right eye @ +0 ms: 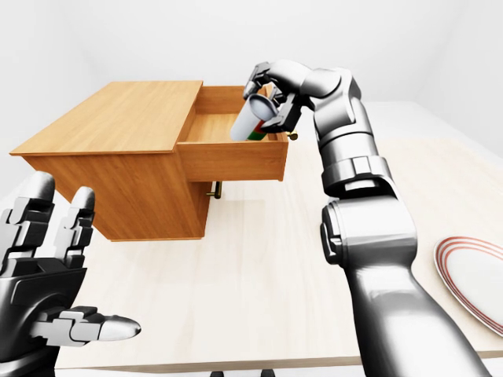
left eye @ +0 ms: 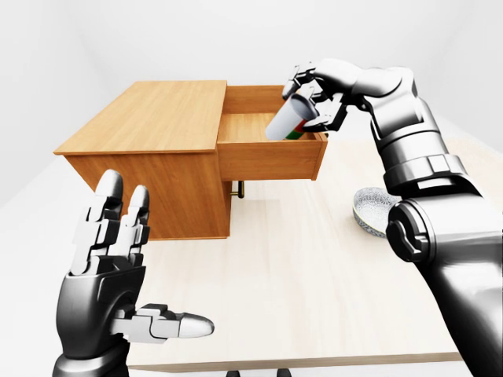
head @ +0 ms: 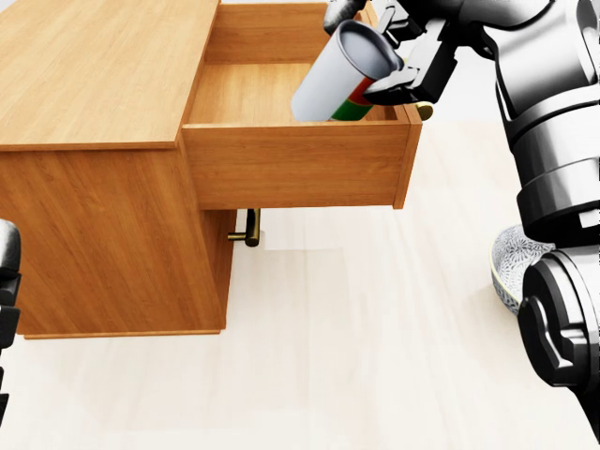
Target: Put the ketchup in the top drawer of the cabinet.
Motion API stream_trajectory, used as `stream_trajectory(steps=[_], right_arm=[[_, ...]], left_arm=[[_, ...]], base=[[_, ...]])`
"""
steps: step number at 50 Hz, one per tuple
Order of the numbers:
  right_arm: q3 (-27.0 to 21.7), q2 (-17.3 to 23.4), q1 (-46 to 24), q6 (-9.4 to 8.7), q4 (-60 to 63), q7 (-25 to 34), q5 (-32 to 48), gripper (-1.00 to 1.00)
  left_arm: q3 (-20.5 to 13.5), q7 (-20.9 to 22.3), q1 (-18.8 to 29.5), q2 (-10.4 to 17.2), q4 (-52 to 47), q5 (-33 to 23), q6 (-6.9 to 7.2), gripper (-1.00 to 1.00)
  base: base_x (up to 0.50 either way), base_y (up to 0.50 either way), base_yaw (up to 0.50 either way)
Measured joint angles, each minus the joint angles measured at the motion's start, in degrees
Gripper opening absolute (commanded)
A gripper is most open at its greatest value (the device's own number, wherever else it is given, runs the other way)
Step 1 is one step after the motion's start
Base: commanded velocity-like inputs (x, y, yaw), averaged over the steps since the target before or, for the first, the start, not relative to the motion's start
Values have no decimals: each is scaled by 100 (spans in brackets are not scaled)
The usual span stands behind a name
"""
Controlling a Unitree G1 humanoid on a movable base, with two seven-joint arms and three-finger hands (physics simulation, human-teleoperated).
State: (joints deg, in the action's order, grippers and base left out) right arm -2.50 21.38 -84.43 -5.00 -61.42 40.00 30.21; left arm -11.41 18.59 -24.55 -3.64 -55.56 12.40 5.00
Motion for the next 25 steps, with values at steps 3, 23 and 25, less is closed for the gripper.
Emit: stream_trajectory(steps=[3, 23, 25], right_arm=[[2, -7, 5, 0, 2, 0, 13, 100], [-54, 20, -51, 0, 75, 0, 131, 100], [-50, 18, -53, 0, 75, 0, 141, 100]], left_arm=[[-1, 0, 2, -1, -5, 3, 0, 100], [39, -45, 34, 26, -53, -15, 0, 100], [28, -53, 48, 32, -86, -5, 0, 100]], base=[[0, 0, 0], [0, 0, 0], [0, 0, 0]])
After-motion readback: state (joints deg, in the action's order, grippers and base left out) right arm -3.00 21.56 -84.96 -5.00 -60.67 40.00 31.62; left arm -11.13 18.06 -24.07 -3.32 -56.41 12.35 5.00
